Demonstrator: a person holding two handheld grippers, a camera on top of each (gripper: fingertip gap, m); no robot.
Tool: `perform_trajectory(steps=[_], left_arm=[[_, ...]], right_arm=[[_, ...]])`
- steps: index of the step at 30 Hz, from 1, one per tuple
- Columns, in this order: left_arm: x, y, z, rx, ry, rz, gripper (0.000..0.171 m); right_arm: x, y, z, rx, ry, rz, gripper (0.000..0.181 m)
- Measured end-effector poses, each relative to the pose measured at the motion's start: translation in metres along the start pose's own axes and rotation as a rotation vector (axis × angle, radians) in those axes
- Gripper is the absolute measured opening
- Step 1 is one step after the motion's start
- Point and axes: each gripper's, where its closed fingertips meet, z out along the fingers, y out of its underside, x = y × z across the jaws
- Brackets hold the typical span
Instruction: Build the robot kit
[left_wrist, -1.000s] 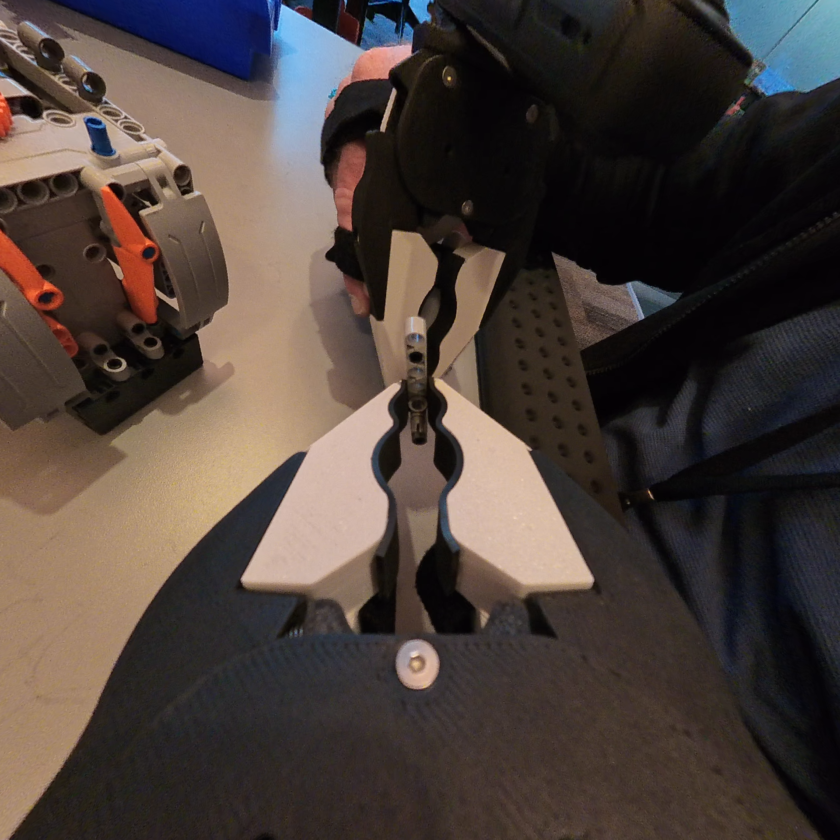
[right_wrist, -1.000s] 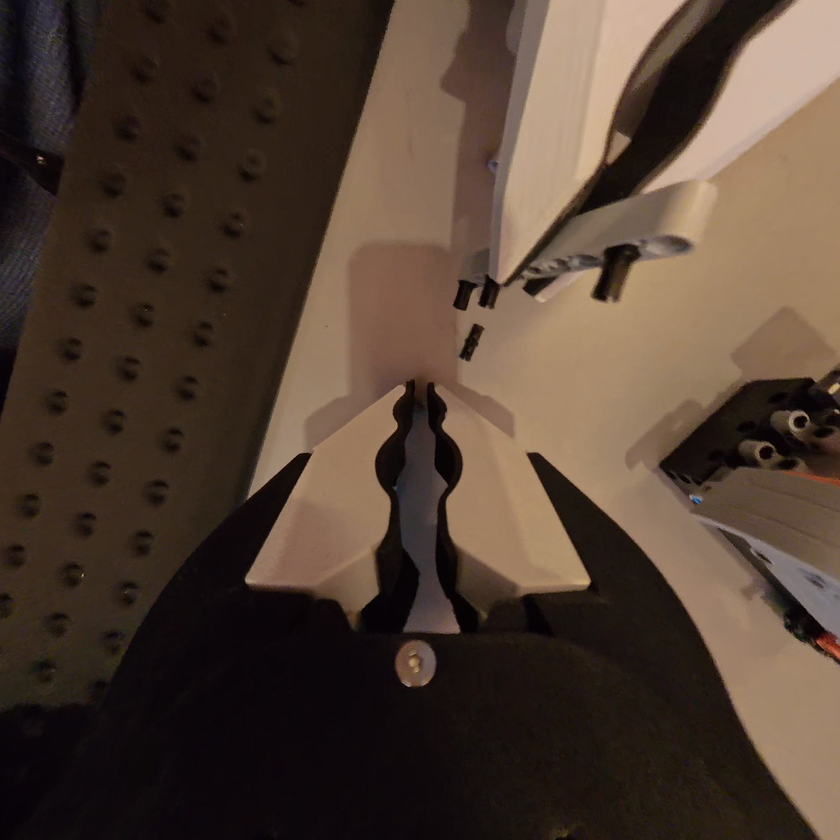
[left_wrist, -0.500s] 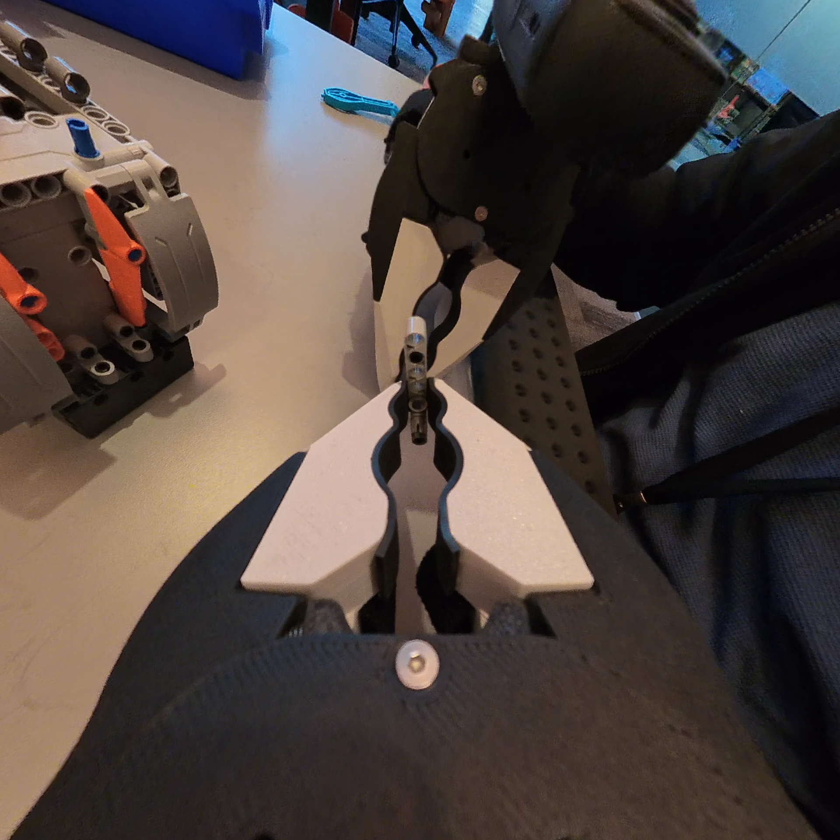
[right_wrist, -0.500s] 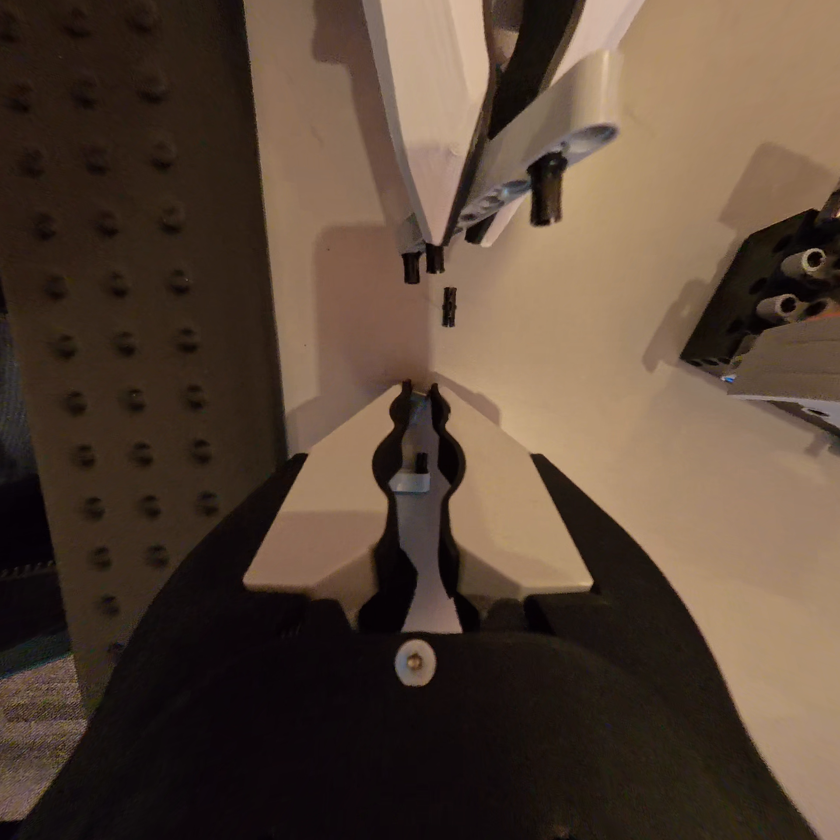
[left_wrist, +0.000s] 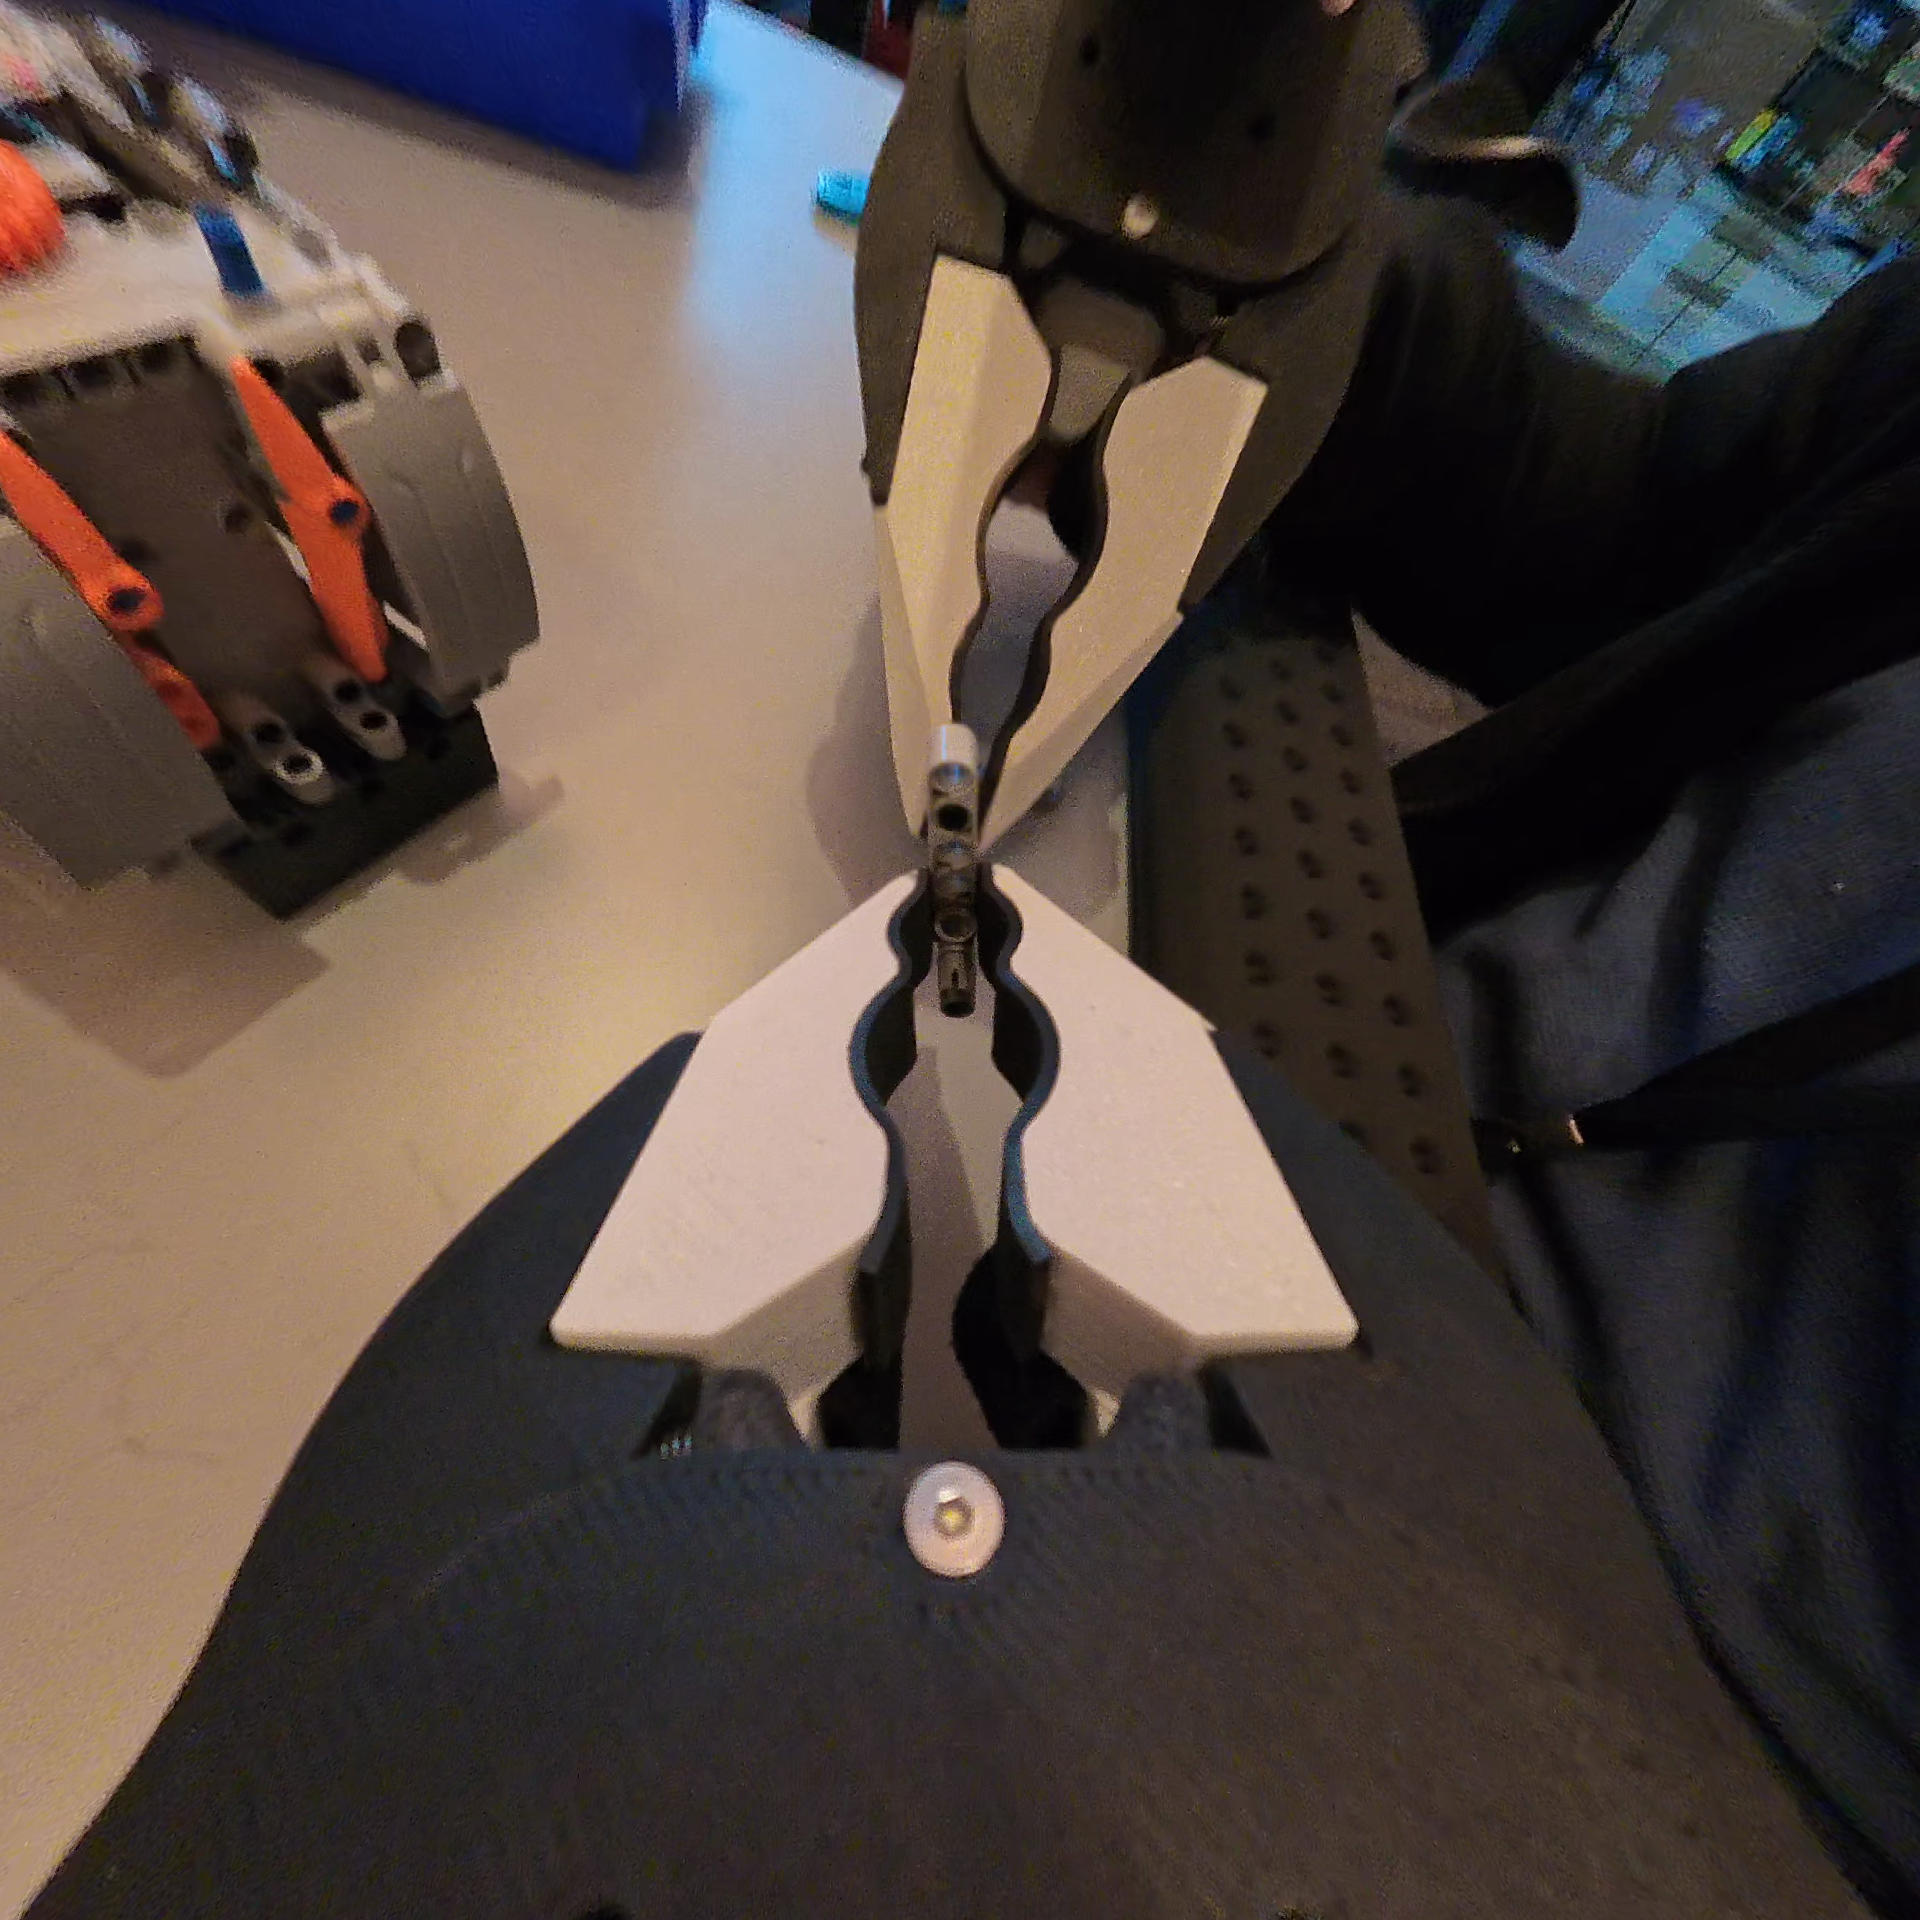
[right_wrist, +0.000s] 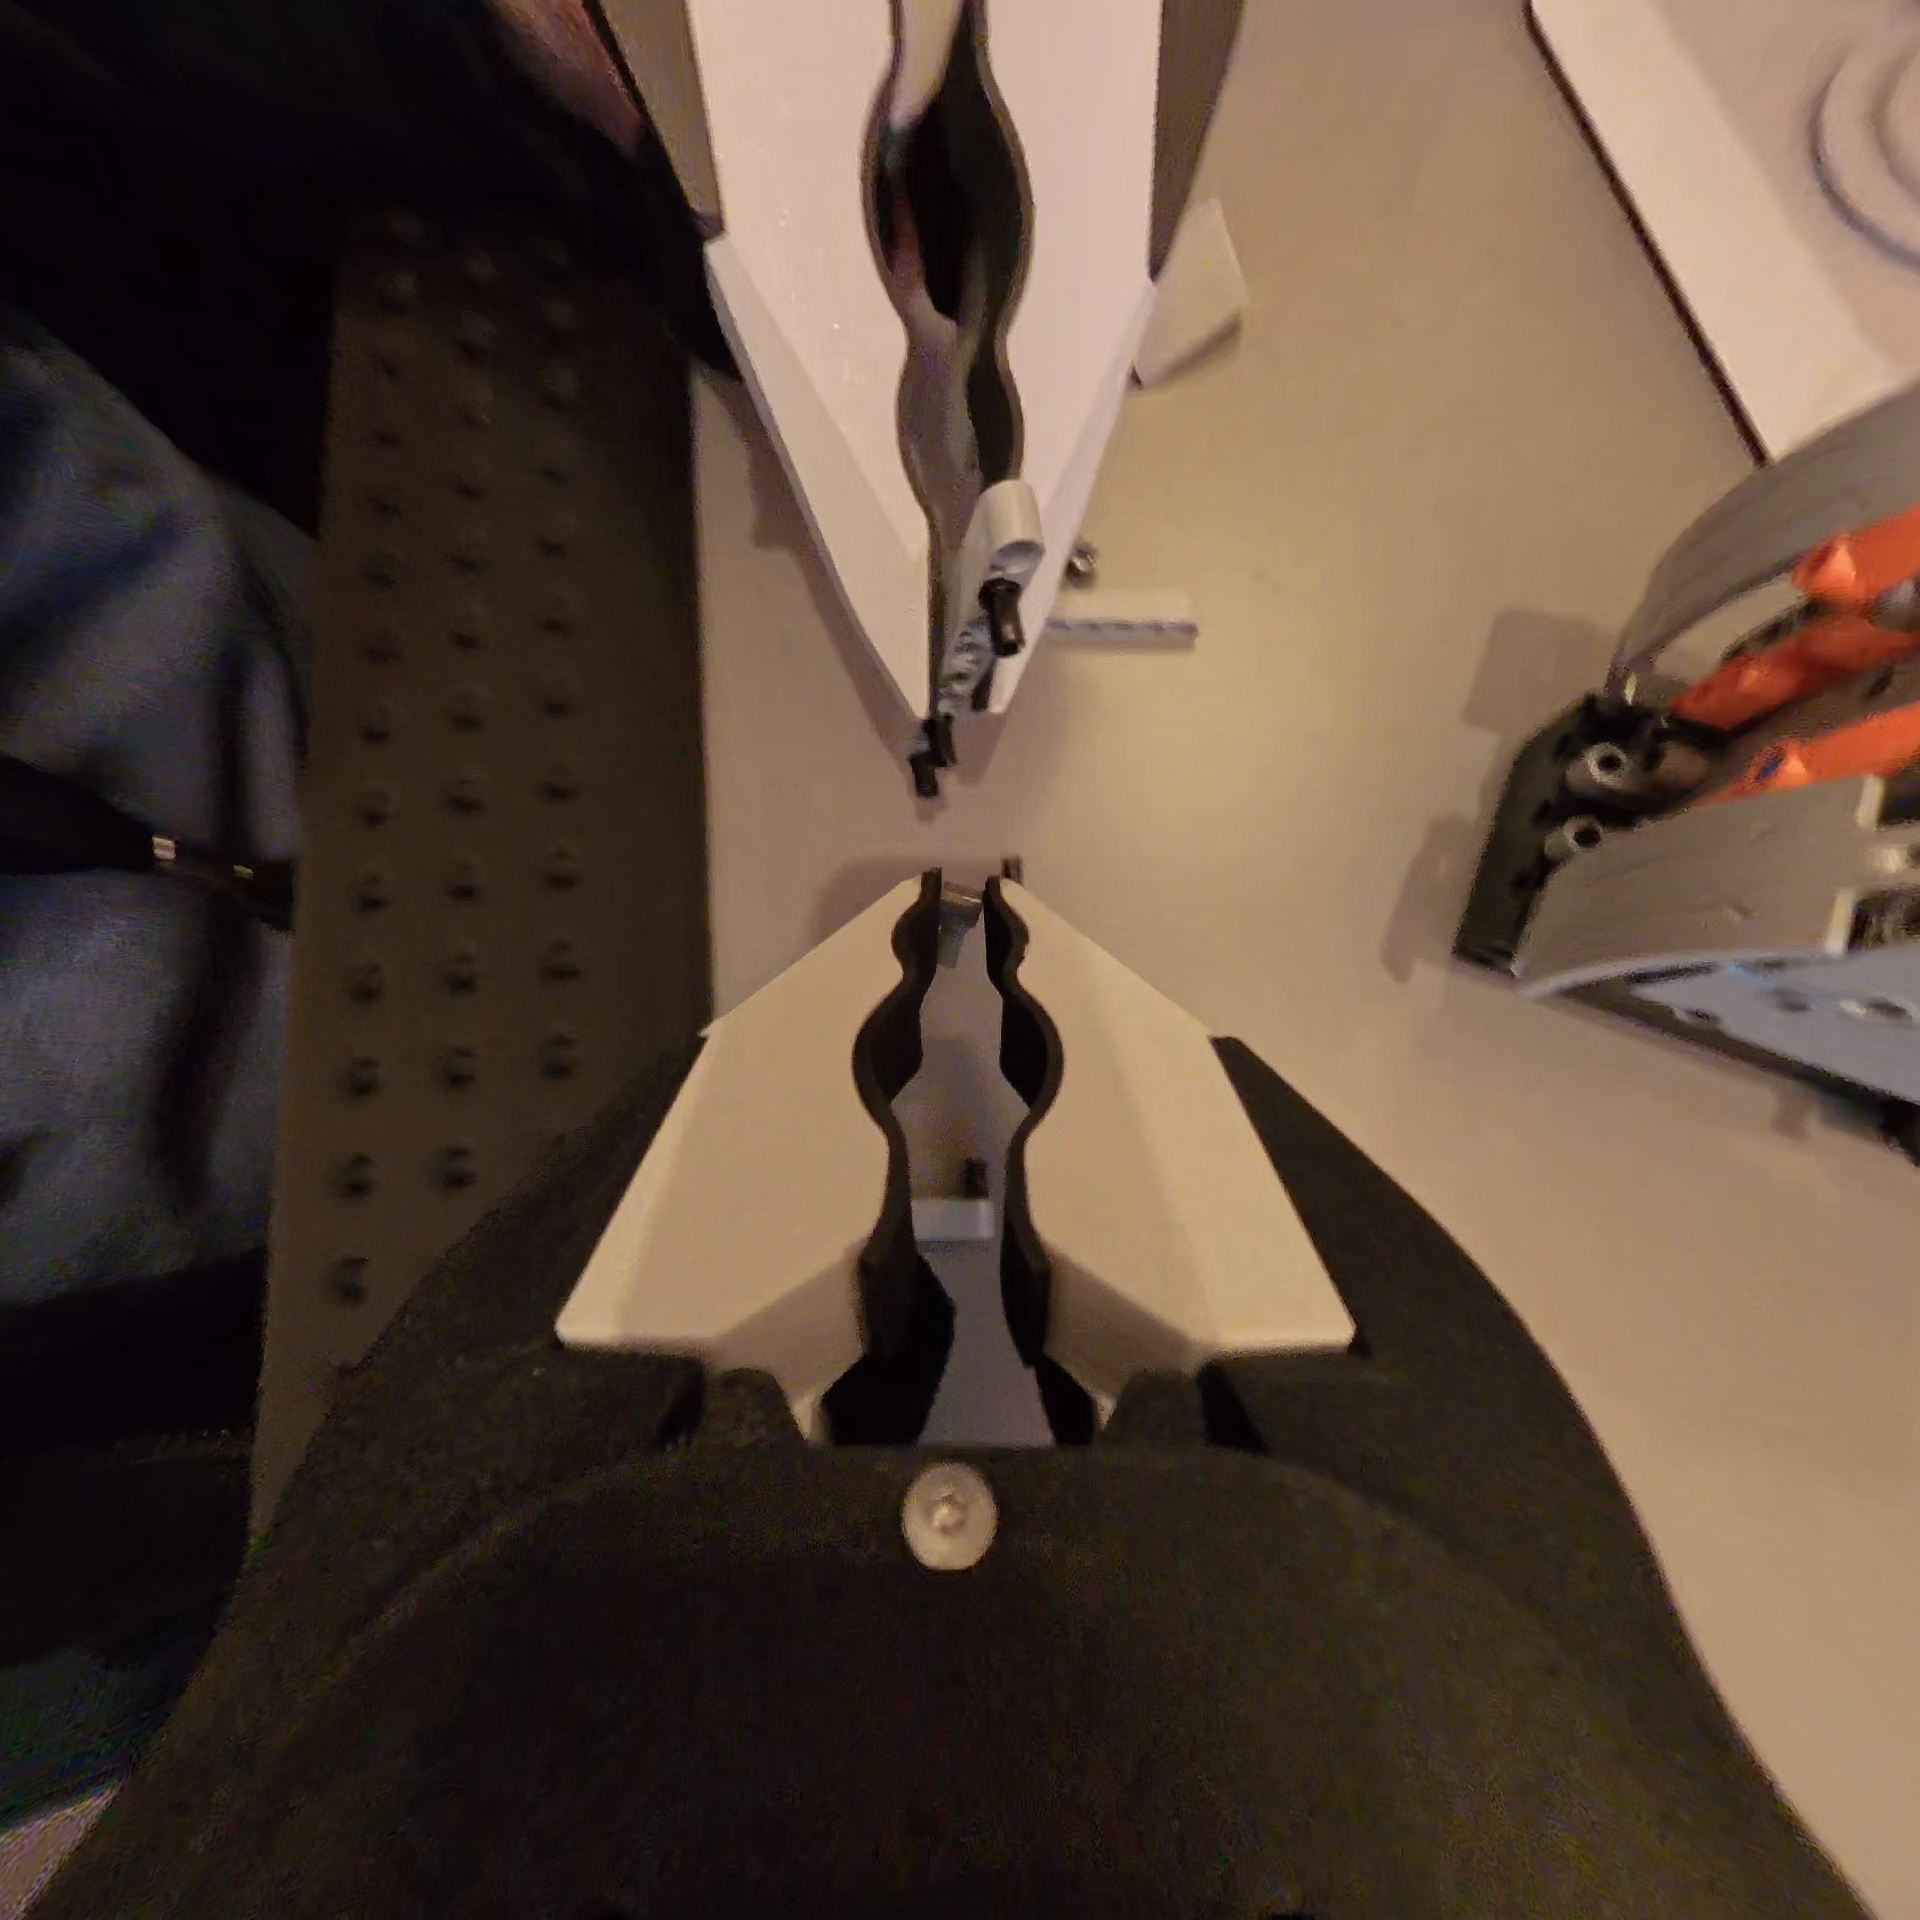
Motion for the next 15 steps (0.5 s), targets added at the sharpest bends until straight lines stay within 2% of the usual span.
perform_trajectory(steps=[2, 6, 12, 15], left_arm=[[0.006, -0.014, -0.006, 0.077, 0.023, 0.025, 0.005], [0.005, -0.024, -0.01, 0.137, 0.008, 0.054, 0.005], [0.006, -0.031, -0.014, 0.176, 0.001, 0.092, 0.005], [0.004, -0.036, -0.018, 0.199, -0.025, 0.11, 0.005]], right_arm=[[-0.004, -0.013, -0.004, 0.069, -0.004, -0.014, 0.006], [-0.003, -0.029, -0.005, 0.134, 0.04, -0.017, 0.006], [-0.005, -0.02, 0.003, 0.088, 0.044, -0.011, 0.005], [-0.008, -0.004, 0.01, -0.008, 0.038, -0.029, 0.005]])
